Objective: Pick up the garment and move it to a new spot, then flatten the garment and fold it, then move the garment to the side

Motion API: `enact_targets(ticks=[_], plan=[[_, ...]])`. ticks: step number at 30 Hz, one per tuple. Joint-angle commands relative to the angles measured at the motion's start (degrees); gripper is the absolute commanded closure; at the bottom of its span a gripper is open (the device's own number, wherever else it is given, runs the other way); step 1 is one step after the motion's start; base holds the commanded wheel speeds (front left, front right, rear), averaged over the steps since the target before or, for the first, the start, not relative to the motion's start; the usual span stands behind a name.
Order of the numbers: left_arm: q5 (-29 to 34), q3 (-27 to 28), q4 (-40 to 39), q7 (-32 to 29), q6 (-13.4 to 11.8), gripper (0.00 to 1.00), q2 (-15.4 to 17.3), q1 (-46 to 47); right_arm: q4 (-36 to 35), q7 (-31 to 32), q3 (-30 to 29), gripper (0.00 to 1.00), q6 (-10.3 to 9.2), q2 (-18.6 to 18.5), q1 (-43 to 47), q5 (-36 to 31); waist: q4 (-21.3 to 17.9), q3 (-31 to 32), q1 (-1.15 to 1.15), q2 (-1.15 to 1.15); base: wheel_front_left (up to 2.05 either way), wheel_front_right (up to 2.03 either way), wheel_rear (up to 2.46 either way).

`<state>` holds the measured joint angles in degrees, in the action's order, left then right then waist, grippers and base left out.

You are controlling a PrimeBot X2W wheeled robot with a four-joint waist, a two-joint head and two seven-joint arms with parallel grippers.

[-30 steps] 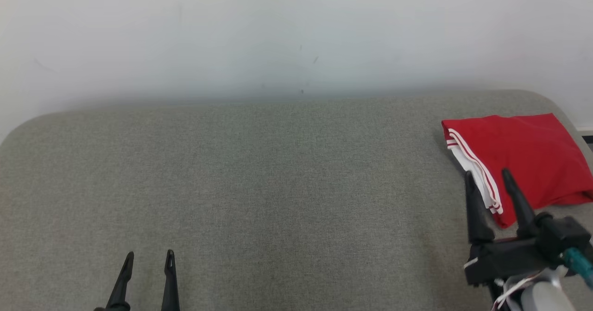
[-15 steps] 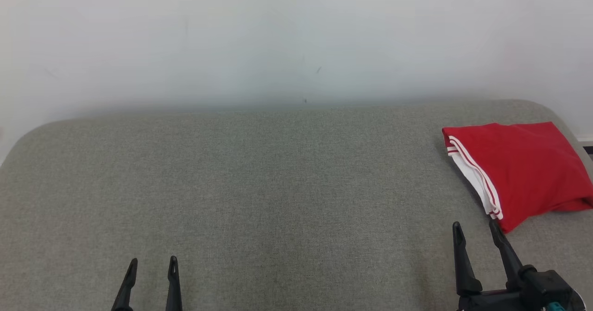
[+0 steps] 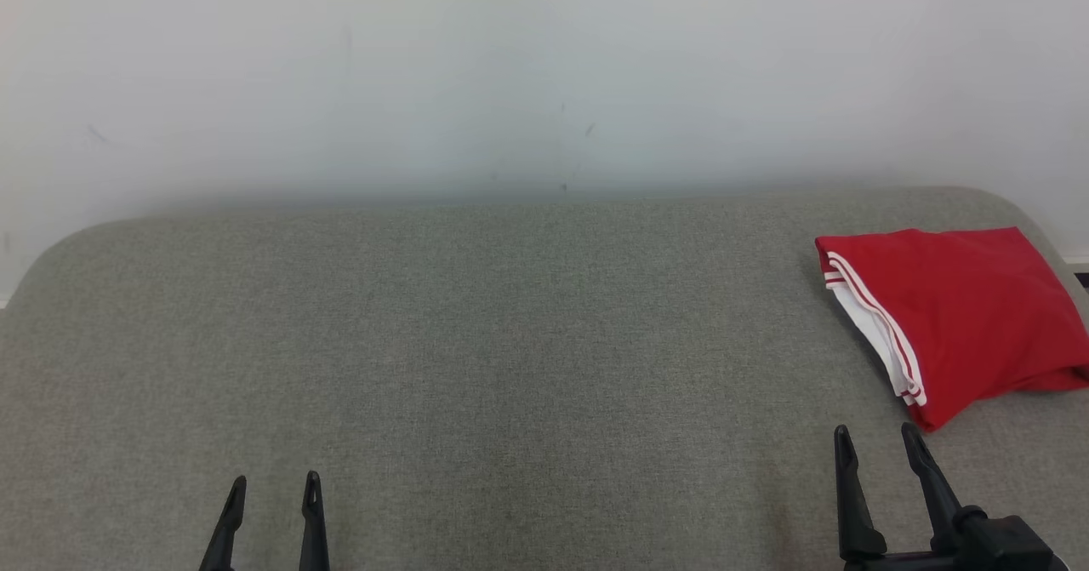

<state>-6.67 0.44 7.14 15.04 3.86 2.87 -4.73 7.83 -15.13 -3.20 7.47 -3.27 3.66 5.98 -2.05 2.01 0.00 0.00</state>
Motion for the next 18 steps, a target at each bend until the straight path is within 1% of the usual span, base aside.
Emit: enact_targets(ticks=[1,12,13,17,18], plan=[[-0.3,0.2,-0.2,0.1,-0.2,0.0,0.0,-0.9,-0.2,0.0,-0.2,0.0,0.01,0.2,0.7,-0.2,0.1,0.0,0.0,0.0,0.0,0.0,0.0],[0.5,0.2,-0.4,0.1,-0.7,0.0,0.0,-1.2,0.1,0.0,-0.4,0.0,0.01,0.4,0.9,-0.2,0.2,0.0,0.0,0.0,0.0,0.0,0.0],[0.2,0.0,-0.2,0.0,-0.5,1.0,0.0,-0.3,0.3,0.0,-0.2,1.0,0.0,0.2,0.1,0.0,0.2,0.0,0.0,0.0,0.0,0.0,0.0],[-0.1,-0.1,2.0,-0.3,-0.3,1.0,-0.2,-1.0,2.6,0.1,-0.1,1.0,0.0,0.4,0.2,0.2,0.2,0.0,0.0,0.0,0.0,0.0,0.0],[-1.2,0.0,2.3,-0.7,-0.3,1.0,-0.2,-0.6,2.8,0.6,-0.4,1.0,0.0,0.4,-0.1,1.3,0.2,0.0,0.0,0.0,0.0,0.0,0.0]])
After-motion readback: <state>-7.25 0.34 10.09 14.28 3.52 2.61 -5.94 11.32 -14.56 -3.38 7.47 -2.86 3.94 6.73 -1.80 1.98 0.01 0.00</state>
